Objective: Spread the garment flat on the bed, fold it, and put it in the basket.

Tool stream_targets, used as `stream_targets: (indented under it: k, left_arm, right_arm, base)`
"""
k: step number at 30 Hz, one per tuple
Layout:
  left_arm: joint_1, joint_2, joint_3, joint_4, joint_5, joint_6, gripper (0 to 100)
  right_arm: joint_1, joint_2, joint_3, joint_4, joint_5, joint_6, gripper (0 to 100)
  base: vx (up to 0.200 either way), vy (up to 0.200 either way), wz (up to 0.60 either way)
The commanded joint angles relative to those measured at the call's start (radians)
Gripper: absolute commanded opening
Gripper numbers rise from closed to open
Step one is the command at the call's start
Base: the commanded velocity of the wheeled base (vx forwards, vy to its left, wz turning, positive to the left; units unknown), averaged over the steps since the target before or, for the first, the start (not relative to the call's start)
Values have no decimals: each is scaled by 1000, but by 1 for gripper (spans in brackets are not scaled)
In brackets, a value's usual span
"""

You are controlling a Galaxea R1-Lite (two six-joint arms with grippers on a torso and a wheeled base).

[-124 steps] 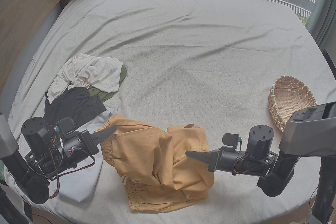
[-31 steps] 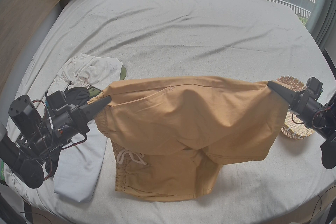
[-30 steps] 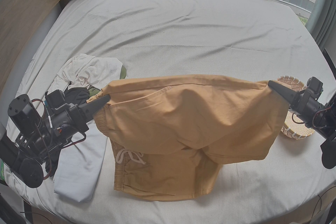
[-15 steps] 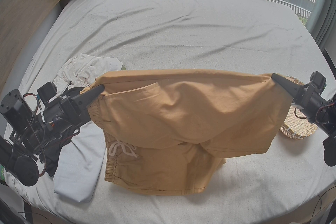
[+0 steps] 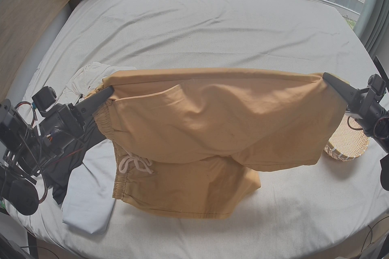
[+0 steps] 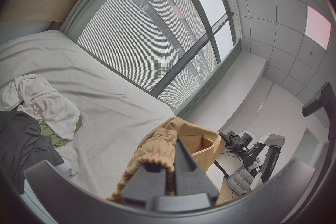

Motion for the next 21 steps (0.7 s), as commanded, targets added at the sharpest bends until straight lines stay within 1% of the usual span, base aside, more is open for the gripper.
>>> stream_targets:
  k: [1, 3, 10, 16, 21]
  left_arm:
    - [33, 9, -2, 0, 0, -1, 0]
    - [42, 18, 2, 0, 0, 0, 0]
    - [37, 53, 7, 0, 3, 8, 0]
    - [-12, 75, 5, -1, 9, 13, 0]
    - [-25, 91, -15, -1, 9, 6, 0]
  right_arm:
    - [-5, 51, -4, -1, -3, -2, 0]
    - [-5, 68, -4, -1, -3, -5, 0]
    - [-7, 89, -7, -3, -3, -7, 0]
    - [-17, 94, -15, -1, -3, -8, 0]
    - [-17, 100, -16, -3, -5, -7, 0]
  base:
    - [0, 0, 0]
    - [0, 0, 0]
    - [0, 0, 0]
    - [0, 0, 0]
    - [0, 0, 0]
